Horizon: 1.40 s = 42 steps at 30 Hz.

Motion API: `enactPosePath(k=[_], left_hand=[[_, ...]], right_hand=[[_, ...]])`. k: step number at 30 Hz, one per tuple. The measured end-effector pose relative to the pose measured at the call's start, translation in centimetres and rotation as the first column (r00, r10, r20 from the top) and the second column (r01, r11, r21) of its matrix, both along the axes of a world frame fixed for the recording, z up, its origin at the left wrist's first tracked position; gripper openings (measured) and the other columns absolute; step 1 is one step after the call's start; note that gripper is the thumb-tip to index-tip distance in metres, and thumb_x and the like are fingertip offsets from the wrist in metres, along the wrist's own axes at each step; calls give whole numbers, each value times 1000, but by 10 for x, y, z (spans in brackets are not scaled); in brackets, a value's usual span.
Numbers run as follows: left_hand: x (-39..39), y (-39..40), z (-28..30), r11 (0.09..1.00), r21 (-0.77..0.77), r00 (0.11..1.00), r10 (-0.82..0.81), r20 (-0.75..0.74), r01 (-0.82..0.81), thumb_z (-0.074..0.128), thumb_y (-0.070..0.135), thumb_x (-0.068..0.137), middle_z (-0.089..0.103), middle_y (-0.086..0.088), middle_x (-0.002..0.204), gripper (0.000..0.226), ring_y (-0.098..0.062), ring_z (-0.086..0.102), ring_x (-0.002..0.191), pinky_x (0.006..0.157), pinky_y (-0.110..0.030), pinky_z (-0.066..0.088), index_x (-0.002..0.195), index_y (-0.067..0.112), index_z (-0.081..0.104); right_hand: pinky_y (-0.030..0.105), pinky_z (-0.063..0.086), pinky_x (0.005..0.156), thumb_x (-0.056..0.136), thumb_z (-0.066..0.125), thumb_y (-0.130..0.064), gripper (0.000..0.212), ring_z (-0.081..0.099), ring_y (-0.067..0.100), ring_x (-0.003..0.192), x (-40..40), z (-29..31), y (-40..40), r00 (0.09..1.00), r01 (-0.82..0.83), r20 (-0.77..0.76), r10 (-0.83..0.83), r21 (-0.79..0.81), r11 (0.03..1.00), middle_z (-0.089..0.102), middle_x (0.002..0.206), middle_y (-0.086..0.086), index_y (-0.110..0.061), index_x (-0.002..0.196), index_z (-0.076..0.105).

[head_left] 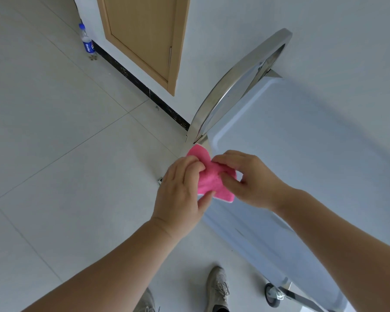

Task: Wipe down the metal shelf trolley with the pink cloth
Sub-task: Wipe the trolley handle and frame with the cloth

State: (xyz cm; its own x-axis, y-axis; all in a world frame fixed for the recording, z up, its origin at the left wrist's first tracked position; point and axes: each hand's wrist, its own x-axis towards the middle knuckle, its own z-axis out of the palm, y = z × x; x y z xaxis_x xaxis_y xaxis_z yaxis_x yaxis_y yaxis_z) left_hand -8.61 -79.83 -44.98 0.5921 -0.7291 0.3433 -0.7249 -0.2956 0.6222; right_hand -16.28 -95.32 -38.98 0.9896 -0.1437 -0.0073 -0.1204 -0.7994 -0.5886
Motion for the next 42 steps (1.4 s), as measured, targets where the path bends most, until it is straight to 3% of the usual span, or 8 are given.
enactPosePath(k=[4,16,22,28,33,37,39,42], left_hand=[[16,11,-3,998,19,998,67,5,-67,70,-6,66,63,-4,82,30,-26,59,66,57,-24,41,90,7,57],[54,-33,-26,969,4,932,240,-273,-248,57,6,83,59,0,103,16,-21,49,99,72,-31,45,96,15,62],[45,-55,-20,707,278,482,667,-568,-650,77,39,68,51,-7,103,55,-24,53,84,65,-34,45,101,7,47],[35,-73,-13,807,94,316,333,-888,-583,46,14,90,65,-17,94,26,-28,64,85,80,-37,53,108,-2,55],[27,-93,-1,836,47,95,117,-989,-547,25,36,99,38,6,46,34,-12,35,38,52,-29,42,132,42,31],[10,-107,-3,811,92,40,141,-989,-577,26,37,98,65,-12,109,51,-25,64,94,88,-36,51,146,18,20],[-2,-112,-3,784,99,30,149,-988,-613,26,37,99,39,-18,144,53,-30,44,126,108,-43,35,147,17,14],[-23,-116,4,768,85,44,146,-988,-635,22,36,99,49,-6,128,47,-21,51,118,109,-40,33,145,35,10]], right_hand=[[30,53,74,86,59,-6,31,63,18,78,2,-7,12,996,91,-13,-91,10,996,68,94,3,-13,116,60],[6,40,61,83,62,-3,20,55,-3,68,-64,-10,33,947,320,-11,-320,-12,947,56,85,-20,-15,96,69],[5,40,63,83,61,-4,20,56,-5,73,-97,10,38,933,351,-83,-350,-4,936,60,95,-14,-17,96,70],[7,44,64,82,63,-2,21,58,4,74,-131,40,20,927,370,-54,-371,-27,929,62,93,-14,-17,94,70],[6,42,62,82,63,-2,20,59,6,76,-165,53,14,914,397,-81,-398,-23,917,63,94,-9,-18,92,71],[9,45,65,83,62,-5,19,60,3,71,-186,59,15,885,454,-113,-452,-12,891,63,95,-10,-18,92,70],[11,46,67,84,61,-5,18,59,0,72,-193,61,15,883,454,-125,-452,-16,891,63,96,-10,-18,93,70],[8,45,68,83,62,-5,18,59,-2,72,-207,65,14,870,478,-129,-475,-12,878,63,96,-9,-17,92,71]])
